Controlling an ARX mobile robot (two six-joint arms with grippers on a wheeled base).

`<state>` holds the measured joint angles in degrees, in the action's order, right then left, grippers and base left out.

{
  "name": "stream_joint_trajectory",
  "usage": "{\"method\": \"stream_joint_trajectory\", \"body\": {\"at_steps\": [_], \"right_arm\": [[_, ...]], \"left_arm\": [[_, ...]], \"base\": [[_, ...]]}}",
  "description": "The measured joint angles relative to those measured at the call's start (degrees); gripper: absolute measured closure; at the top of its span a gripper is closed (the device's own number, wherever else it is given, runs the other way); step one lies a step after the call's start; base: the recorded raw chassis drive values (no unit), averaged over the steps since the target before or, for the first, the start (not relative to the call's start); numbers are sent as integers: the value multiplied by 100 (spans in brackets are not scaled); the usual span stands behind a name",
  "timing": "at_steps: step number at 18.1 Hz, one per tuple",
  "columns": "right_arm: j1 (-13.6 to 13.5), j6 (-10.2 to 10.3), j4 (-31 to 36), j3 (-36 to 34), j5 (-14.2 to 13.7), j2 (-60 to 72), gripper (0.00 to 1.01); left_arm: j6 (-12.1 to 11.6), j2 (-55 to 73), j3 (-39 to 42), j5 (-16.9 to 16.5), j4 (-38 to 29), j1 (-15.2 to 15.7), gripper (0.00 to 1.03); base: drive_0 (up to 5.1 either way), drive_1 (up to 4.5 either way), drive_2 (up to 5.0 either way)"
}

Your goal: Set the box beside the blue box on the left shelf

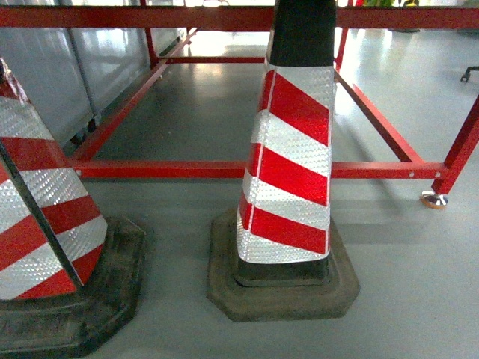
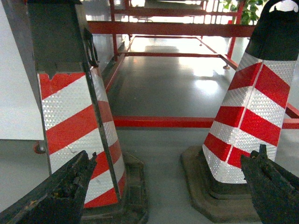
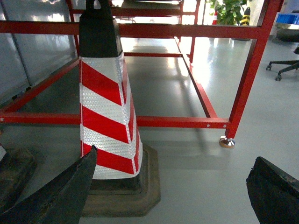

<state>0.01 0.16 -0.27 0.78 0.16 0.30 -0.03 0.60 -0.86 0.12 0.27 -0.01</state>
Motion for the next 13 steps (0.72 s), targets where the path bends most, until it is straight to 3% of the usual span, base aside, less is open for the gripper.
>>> {"method": "stream_joint_trajectory", "body": {"at_steps": [13], "right_arm": [[0, 0, 0, 0, 0, 0, 3]], "left_arm": [[0, 0, 0, 0, 0, 0, 5]], "base": [[0, 0, 0]]}}
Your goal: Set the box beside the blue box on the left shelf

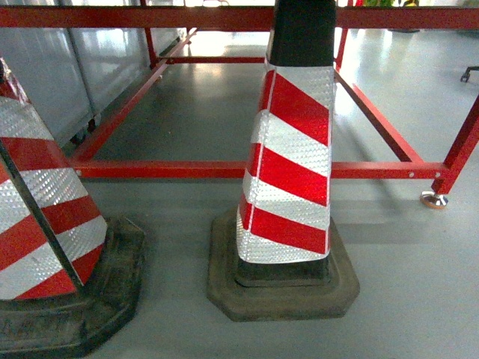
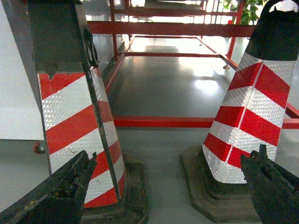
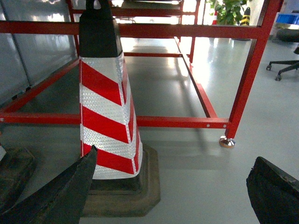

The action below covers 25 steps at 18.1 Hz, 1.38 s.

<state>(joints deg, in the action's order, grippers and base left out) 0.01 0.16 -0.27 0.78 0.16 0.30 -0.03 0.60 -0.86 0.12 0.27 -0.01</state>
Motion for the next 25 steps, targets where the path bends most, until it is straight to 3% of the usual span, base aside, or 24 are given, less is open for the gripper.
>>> {"method": "stream_joint_trajectory", "body": {"at_steps": [25], "right_arm": [[0, -4, -2, 0, -13, 0, 3]], "left_arm": [[2, 0, 0, -7, 0, 0, 5]], "base": [[0, 0, 0]]}}
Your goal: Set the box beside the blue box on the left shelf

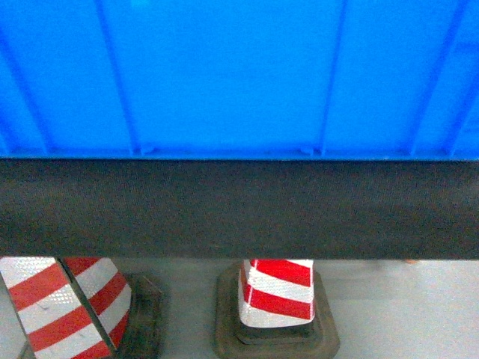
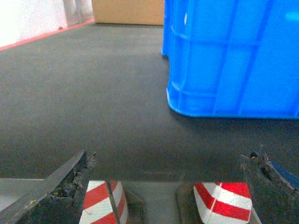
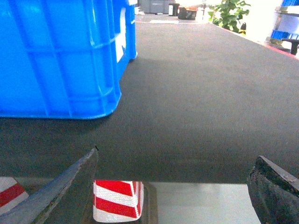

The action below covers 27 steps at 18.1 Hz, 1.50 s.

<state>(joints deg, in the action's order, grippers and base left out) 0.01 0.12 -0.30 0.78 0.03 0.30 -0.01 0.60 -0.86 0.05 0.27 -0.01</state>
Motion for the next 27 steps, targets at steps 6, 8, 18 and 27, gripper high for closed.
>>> {"method": "stream_joint_trajectory", "body": {"at_steps": [6, 8, 18, 27], "right_arm": [[0, 2, -2, 0, 2, 0, 3], [0, 7, -7, 0, 0, 0, 3], [0, 4, -7, 0, 2, 0, 3], [0, 4, -2, 0, 0, 0, 3]], "left_arm": [[-4, 0, 0, -2, 0, 0, 5], [-2, 0, 0, -7, 0, 0, 5], [-2, -2, 0, 4, 22, 0, 5], [0, 0, 0, -2, -4, 0, 5]], "base": [[0, 0, 0], [0, 0, 0], [0, 0, 0], [0, 0, 0]]}}
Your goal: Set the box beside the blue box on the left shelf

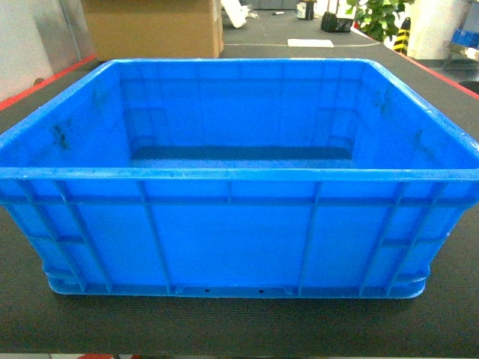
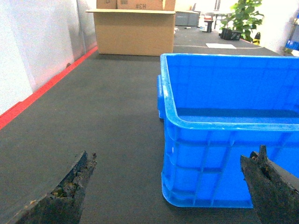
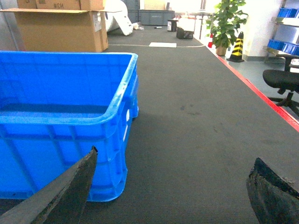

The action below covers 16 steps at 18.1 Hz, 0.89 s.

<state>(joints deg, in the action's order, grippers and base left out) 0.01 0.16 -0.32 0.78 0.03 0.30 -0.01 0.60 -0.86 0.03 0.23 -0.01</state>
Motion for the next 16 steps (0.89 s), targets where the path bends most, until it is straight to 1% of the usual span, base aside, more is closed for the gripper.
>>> {"method": "stream_joint_trajectory", "body": {"at_steps": [16], "right_arm": [[0, 0, 0, 0, 0, 0, 3]], "left_arm": [[0, -2, 0, 0, 0, 0, 5]], "base": [[0, 0, 0]]}}
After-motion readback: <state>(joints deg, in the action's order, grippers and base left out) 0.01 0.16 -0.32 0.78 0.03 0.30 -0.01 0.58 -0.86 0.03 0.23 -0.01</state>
